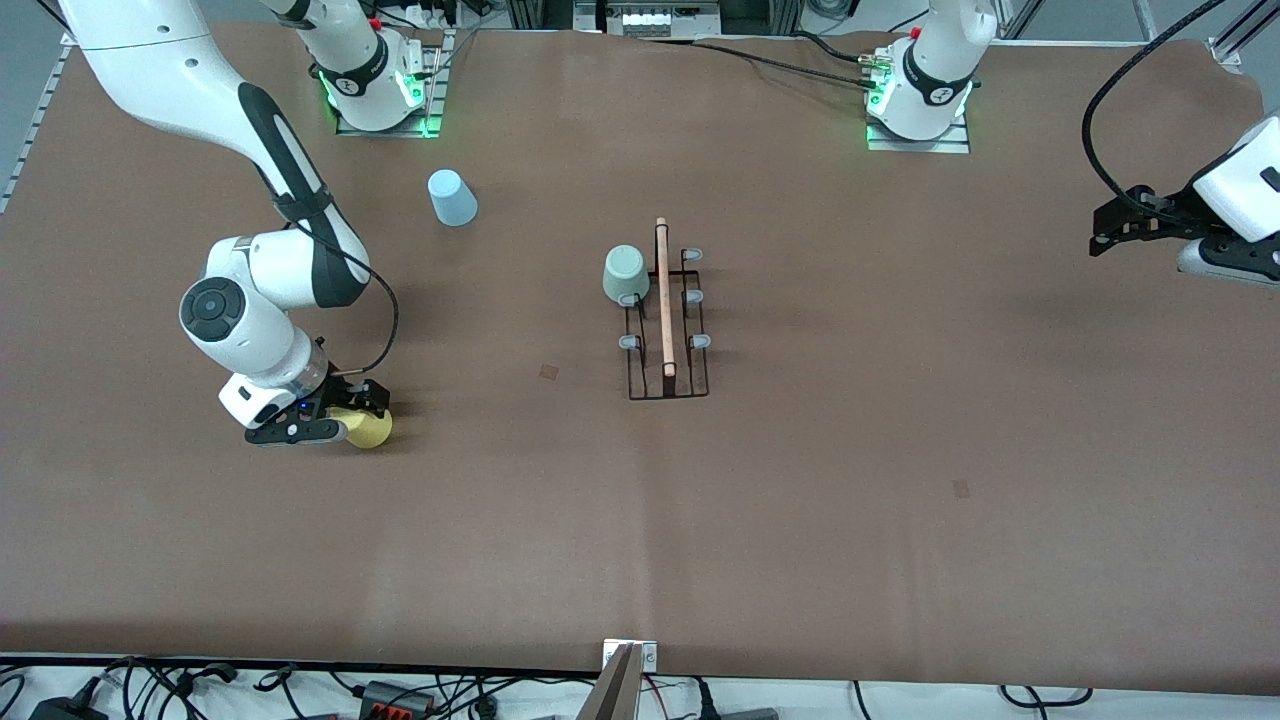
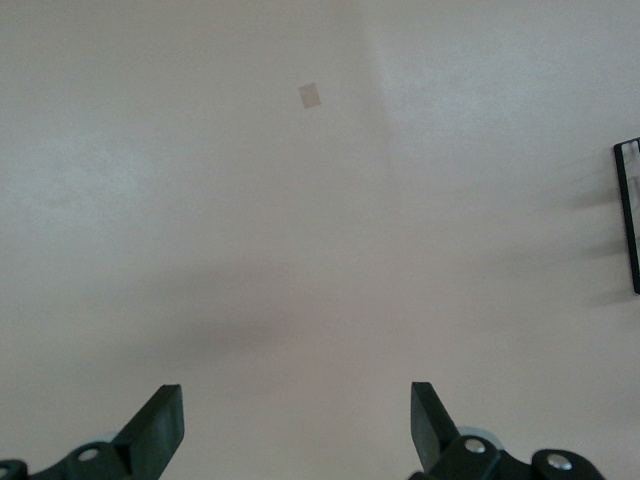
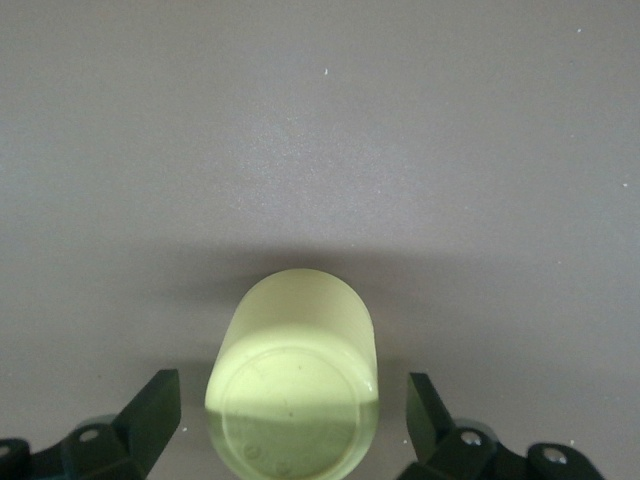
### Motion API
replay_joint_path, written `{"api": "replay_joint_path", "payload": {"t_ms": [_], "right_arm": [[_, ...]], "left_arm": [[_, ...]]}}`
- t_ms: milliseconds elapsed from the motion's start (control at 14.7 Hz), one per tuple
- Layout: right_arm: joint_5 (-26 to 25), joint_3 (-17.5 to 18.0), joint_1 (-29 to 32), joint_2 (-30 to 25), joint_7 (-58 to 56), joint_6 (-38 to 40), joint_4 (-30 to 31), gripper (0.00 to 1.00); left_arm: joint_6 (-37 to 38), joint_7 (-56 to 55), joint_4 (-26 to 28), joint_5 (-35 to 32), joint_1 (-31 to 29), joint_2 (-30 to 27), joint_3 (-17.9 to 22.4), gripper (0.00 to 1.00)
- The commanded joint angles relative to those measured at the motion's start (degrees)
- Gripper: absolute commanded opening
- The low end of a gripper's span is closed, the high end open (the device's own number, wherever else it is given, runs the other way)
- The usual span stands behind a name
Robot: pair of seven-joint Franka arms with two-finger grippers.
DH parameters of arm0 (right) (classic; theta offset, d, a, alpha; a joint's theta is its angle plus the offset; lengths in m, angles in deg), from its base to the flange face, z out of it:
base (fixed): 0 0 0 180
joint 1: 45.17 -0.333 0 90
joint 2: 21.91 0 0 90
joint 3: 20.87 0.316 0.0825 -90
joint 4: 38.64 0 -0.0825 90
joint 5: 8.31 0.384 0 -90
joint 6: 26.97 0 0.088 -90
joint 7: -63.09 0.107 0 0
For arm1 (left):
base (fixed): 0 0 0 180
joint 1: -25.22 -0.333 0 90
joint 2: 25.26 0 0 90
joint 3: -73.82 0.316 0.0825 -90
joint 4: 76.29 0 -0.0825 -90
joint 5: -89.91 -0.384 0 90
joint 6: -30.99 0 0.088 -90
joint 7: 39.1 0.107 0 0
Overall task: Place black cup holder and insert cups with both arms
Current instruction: 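Move the right gripper to the yellow cup and grasp it, then carry the yellow cup to the rack, place it on a peg, release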
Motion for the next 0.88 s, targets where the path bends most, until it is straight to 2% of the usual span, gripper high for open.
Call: {"api": "replay_joint_path", "payload": {"t_ms": [0, 68, 136, 204, 272, 408, 612, 816], "right_arm": [[0.0, 0.0, 0.1, -0.1, -1.0, -0.8, 0.7, 0.77], [-0.1, 0.0, 0.0, -0.1, -1.0, -0.7, 0.7, 0.56], [0.0, 0.0, 0.1, -0.1, -0.9, -0.7, 0.7, 0.4], [0.0, 0.0, 0.0, -0.4, -0.6, -0.6, 0.5, 0.28], [-0.1, 0.0, -0.1, -0.8, -1.3, -0.3, 0.3, 0.22], [-0.7, 0.0, -0.4, -3.0, -1.5, 1.5, 0.2, 0.21], [0.1, 0.7, -2.9, -9.5, 2.9, 10.3, -0.4, 0.18], [0.2, 0.7, -10.6, -13.9, 22.9, 13.2, -0.6, 0.18]], "left_arm": [[0.2, 0.8, -1.5, 1.4, 0.4, 0.9, 0.5, 1.0], [0.2, 0.8, -1.5, 1.4, 0.4, 0.9, 0.5, 1.0], [0.2, 0.8, -1.5, 1.4, 0.4, 0.9, 0.5, 1.0], [0.2, 0.8, -1.5, 1.4, 0.4, 0.9, 0.5, 1.0], [0.2, 0.8, -1.5, 1.4, 0.4, 0.9, 0.5, 1.0], [0.2, 0.8, -1.5, 1.4, 0.4, 0.9, 0.5, 1.0], [0.2, 0.8, -1.5, 1.4, 0.4, 0.9, 0.5, 1.0], [0.2, 0.8, -1.5, 1.4, 0.4, 0.9, 0.5, 1.0]]}}
